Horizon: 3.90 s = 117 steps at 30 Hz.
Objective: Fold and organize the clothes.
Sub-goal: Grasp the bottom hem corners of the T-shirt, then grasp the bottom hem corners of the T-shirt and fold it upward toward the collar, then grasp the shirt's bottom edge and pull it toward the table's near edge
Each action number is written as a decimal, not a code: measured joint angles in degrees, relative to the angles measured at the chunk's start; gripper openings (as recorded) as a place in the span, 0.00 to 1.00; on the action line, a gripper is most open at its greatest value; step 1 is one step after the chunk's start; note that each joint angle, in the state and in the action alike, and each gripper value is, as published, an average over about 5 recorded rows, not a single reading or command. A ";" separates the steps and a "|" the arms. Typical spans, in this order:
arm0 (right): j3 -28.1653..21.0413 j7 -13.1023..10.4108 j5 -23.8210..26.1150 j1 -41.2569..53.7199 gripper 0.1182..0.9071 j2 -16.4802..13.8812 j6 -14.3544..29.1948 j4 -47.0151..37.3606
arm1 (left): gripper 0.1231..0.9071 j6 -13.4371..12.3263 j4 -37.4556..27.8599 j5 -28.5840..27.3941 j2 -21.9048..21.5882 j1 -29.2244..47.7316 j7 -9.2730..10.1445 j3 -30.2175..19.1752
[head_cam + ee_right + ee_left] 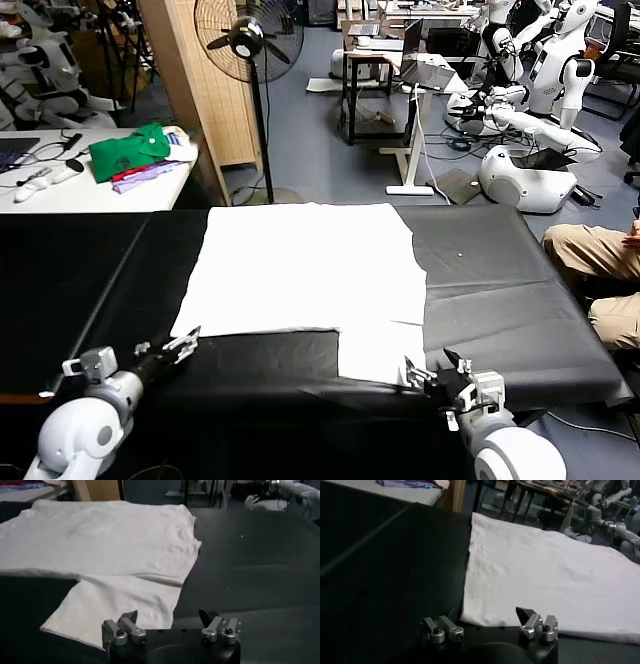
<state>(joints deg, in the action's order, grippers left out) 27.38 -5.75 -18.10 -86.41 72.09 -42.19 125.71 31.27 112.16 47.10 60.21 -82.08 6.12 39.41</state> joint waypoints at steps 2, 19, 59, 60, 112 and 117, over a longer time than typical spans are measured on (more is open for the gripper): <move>-0.14 0.03 -0.02 0.10 0.86 0.10 0.00 -0.23 | 0.86 -0.15 -0.30 -0.01 0.00 0.14 0.00 0.00; -1.10 -1.44 0.46 -1.05 0.15 2.25 0.02 -0.21 | 0.12 -1.14 -2.50 -1.46 -0.15 -1.15 -0.29 -0.60; -3.33 0.89 2.58 11.93 0.00 -4.26 13.95 -9.59 | 0.00 -8.16 5.24 -7.22 1.33 -2.10 1.68 4.08; -3.92 1.21 3.08 12.96 0.00 -4.48 14.53 -10.80 | 0.00 -8.39 4.35 -8.08 1.11 -1.21 1.57 3.48; -2.92 2.03 -2.25 5.86 0.00 -6.21 11.40 -7.81 | 0.16 -3.82 -8.06 -5.88 -1.09 4.26 -2.81 -1.00; -2.28 -0.48 -5.89 4.85 0.00 -7.60 7.35 -5.43 | 0.01 -3.70 -4.25 -9.18 -0.50 1.50 -1.70 -0.03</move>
<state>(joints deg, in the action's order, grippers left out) 25.10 -6.23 -23.99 -81.56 64.49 -34.84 120.28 27.57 107.92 37.92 59.70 -80.58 4.42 39.38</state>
